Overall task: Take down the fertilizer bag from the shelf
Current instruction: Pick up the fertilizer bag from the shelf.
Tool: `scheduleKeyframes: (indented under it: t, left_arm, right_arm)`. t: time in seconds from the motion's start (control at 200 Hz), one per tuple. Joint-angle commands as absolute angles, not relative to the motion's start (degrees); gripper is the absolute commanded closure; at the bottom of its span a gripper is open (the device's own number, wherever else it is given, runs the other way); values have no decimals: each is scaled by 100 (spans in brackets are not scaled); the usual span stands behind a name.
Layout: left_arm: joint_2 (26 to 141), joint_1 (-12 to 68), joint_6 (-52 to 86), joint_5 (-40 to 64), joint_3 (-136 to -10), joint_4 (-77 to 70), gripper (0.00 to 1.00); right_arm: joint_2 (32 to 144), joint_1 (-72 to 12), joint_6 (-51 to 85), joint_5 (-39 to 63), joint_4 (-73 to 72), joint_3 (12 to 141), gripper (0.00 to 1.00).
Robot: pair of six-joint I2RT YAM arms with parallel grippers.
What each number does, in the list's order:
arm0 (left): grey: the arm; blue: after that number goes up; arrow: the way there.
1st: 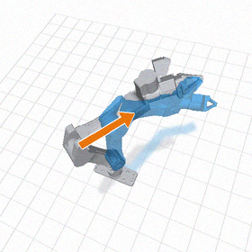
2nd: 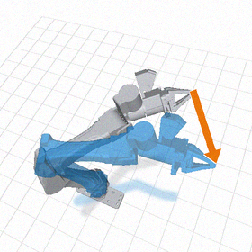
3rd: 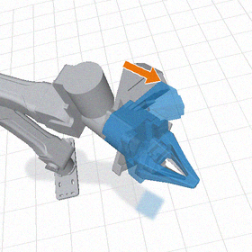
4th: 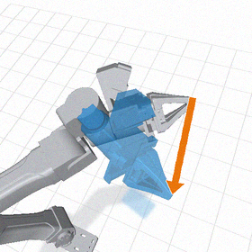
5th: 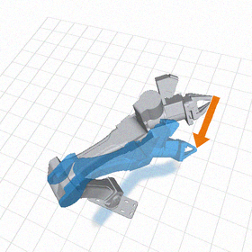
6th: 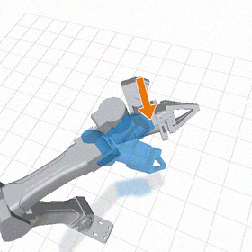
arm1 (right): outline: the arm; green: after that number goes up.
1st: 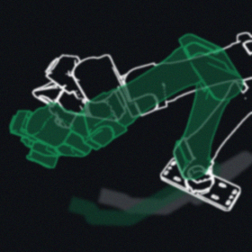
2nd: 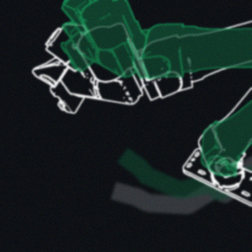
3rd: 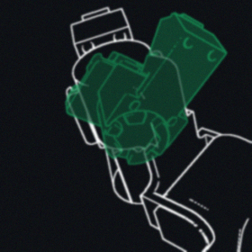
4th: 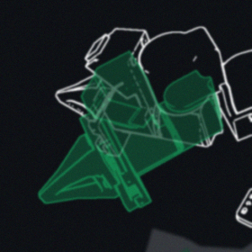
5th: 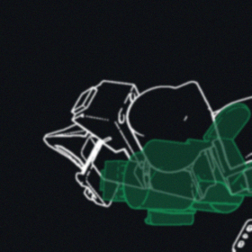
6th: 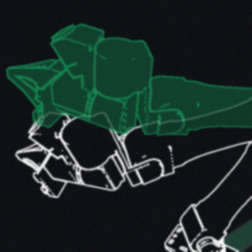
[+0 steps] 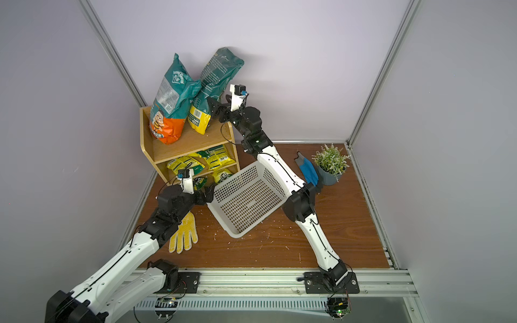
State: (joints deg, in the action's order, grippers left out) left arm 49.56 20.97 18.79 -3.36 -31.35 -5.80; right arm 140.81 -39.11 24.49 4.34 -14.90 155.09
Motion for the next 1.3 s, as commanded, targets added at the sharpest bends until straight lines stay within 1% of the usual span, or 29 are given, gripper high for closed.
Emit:
scheduleKeyframes:
  t: [0.0,0.07,0.1,0.125,0.155,0.22,0.245,0.39,0.616,0.811,0.941,1.016,1.051,1.071,1.091,1.096,1.106,1.116,1.181,1.206,1.216,1.291]
  left_arm:
    - [4909,2153,1832,-460,-3076,-668,0]
    - [4913,2153,1850,-448,-3089,-634,0]
    - [4901,2153,1861,-454,-3079,-630,0]
    - [4887,2153,1862,-461,-3072,-633,0]
    - [4872,2153,1871,-470,-3061,-637,0]
    - [4843,2153,1863,-501,-3041,-649,0]
    - [4836,2154,1863,-509,-3033,-649,0]
    - [4867,2153,1881,-518,-3016,-687,0]
    - [4995,2153,1874,-527,-3022,-824,0]
    - [5063,2153,1863,-486,-3062,-813,0]
    - [5071,2153,1848,-527,-3050,-813,0]
    - [5093,2153,1853,-508,-3056,-826,0]
    - [5105,2153,1858,-499,-3059,-830,0]
    - [5114,2153,1854,-489,-3066,-827,0]
    - [5123,2153,1862,-483,-3085,-826,0]
    - [5128,2153,1862,-479,-3085,-826,0]
    - [5132,2153,1856,-471,-3089,-826,0]
    - [5133,2153,1855,-467,-3097,-824,0]
    - [5158,2153,1829,-457,-3157,-775,0]
    - [5159,2153,1816,-457,-3164,-763,0]
    - [5159,2153,1814,-464,-3175,-764,0]
    - [5159,2153,1788,-475,-3167,-781,0]
  right_arm:
    - [14028,-3956,2678,313,-2326,15628,20]
    - [14080,-3955,2736,328,-2363,15726,40]
    - [14081,-3961,2750,355,-2391,15732,51]
    - [14076,-3968,2751,373,-2404,15730,64]
    - [14060,-3966,2751,384,-2410,15732,76]
    - [13992,-3966,2688,404,-2393,15739,94]
    - [13955,-3968,2653,425,-2363,15737,100]
    - [13540,-3973,2448,817,-2031,15737,100]
    - [12675,-4049,1806,1438,-628,15442,100]
    - [12061,-4050,1315,1555,265,15058,100]
    - [11684,-4057,1214,1722,634,14453,100]
    - [11426,-4055,1165,1527,594,13757,100]
    - [11326,-4056,1168,1399,484,13418,88]
    - [11273,-4052,1167,1364,409,13265,73]
    - [11233,-4056,1169,1327,348,13110,56]
    - [11224,-4054,1174,1323,332,13081,54]
    - [11215,-4055,1181,1308,309,13030,45]
    - [11202,-4052,1194,1292,301,12994,39]
    - [11252,-4052,1241,1222,423,13082,10]
    - [11306,-4059,1237,1217,510,13211,3]
    - [11332,-4058,1236,1214,545,13274,1]
    - [11559,-4066,1258,1190,760,13815,1]
